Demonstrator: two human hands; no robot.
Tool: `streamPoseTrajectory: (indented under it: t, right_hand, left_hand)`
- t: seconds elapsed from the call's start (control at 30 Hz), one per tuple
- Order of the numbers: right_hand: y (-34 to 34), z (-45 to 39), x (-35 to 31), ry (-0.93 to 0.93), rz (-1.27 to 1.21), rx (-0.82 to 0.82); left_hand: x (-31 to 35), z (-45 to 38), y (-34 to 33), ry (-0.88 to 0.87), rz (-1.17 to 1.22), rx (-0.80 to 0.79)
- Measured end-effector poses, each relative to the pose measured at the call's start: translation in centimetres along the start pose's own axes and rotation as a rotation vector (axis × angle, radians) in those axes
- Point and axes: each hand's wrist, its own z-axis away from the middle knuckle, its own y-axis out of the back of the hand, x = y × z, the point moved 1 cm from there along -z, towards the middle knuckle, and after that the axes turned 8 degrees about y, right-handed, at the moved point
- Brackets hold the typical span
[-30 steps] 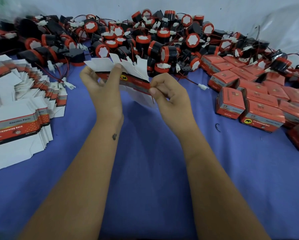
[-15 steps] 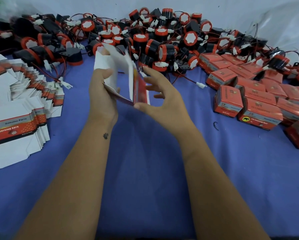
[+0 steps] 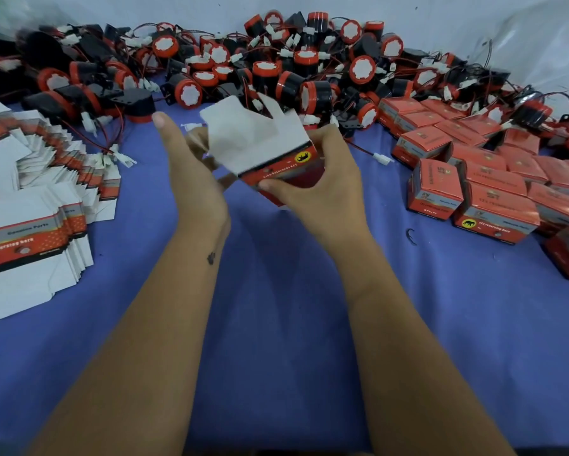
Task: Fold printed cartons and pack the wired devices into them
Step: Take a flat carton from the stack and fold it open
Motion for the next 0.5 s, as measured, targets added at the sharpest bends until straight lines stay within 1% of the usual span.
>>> streamPoseTrajectory:
  t: [0.03,0.1,0.13,0.2,0.27,0.33,0.43,0.5]
  right_hand:
    - [0.0,-0.1,0.1,-0.004,-0.007,0.024]
    - [0.0,-0.1,0.3,-0.006,-0.019,0.061]
    - [0.0,-0.1,0.4,-0.007,-0.023,0.075]
    - [-0.1,0.0,0.5,0.001,-0.046,0.092]
    - [-0.1,0.0,0.4,0.047,-0.072,0.091]
    - [0.0,0.1,0.3,0.085,-0.103,0.056]
    - [0.1,0.3,0.3,0.047,-0.177,-0.047]
    - [0.1,0.4,0.3,0.016,-0.198,-0.067]
  left_hand:
    - [-0.1,0.0,-0.1,0.011,0.015,-0.009]
    - [-0.3,0.1,-0.5,0.021,0.004,-0.138]
    - [-0.2,0.3,-0.9,0.011,-0.027,-0.2]
    - [-0.3,0.7,-1.4,-0.049,-0.086,-0.258]
    - [-0.4,0.9,-1.5,-0.168,-0.107,-0.272]
    - [-0.1,1.3,-1.4,-0.287,-0.151,-0.24]
    - [0.1,1.5,-0.8,-0.395,-0.186,-0.12]
    - [0.2,1.5,-0.6,-0.424,-0.229,-0.109]
